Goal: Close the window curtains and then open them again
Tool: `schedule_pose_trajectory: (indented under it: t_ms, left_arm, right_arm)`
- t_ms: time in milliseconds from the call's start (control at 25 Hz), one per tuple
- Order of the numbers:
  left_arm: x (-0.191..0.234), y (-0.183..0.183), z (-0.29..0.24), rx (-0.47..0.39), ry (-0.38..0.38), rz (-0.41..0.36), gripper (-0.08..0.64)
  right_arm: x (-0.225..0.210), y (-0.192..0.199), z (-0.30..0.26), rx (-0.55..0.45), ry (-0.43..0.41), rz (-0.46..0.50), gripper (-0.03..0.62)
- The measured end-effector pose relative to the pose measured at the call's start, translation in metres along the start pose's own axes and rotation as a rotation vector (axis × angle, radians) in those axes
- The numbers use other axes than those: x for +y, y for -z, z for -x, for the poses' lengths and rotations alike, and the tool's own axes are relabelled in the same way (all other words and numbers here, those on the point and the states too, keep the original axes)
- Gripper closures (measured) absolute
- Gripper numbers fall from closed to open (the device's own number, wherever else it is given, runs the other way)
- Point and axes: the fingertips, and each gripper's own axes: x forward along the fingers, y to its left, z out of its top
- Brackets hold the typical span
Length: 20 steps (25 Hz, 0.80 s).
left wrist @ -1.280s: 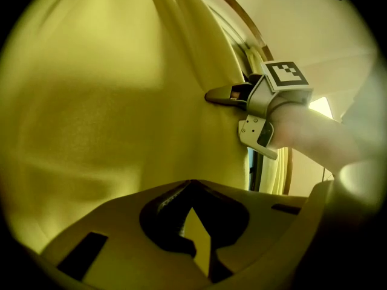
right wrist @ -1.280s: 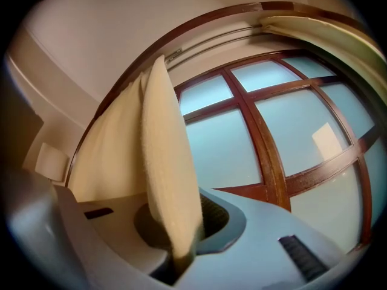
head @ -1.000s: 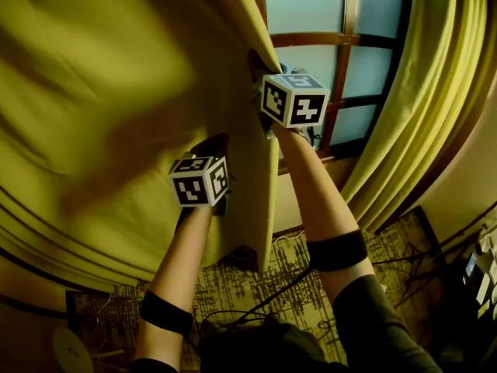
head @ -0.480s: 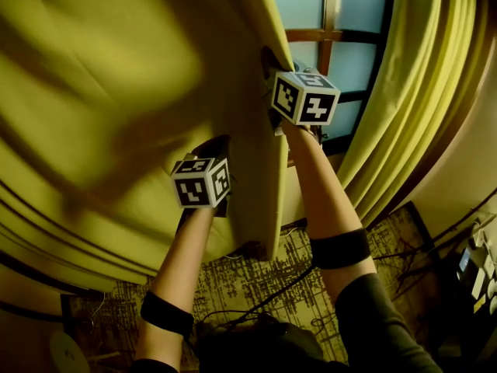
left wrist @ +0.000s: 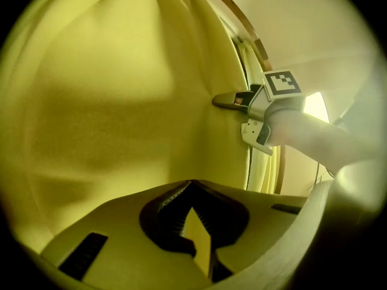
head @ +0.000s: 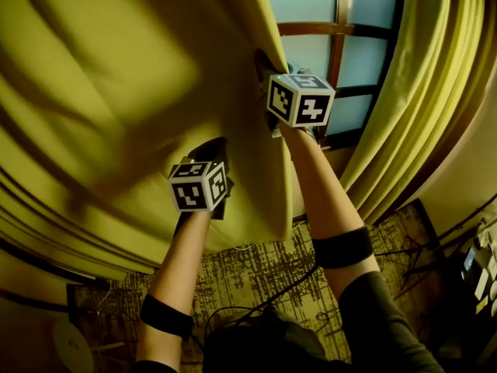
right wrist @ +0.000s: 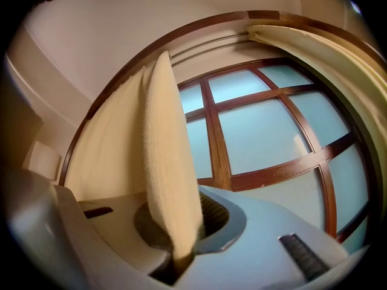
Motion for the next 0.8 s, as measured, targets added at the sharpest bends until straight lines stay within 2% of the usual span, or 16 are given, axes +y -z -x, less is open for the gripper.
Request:
schedule_pose_trajectory:
  t_ms: [240,360,560,800]
  left_arm:
    - [0.022,0.021,0.035,0.008,-0.006,0.028,0.560]
    - [0.031,0.031,0.051,0.018,-0.007,0.039,0.560]
    - [0.056,0.038,0.089,0.017,-0.040,0.045,0.560]
    - [0.088,0.043,0.128,0.006,-0.076,0.056,0.560]
  right_arm:
    - [0.057,0.019,0.001,0.025,-0.052,0.019,0.551]
    - [0.082,0.026,0.002,0.028,-0.076,0.034,0.525]
    - [0.126,0.037,0.001,0.036,-0.120,0.026,0.502]
    - [0.173,0.044,0.007,0.023,-0.161,0.035,0.439]
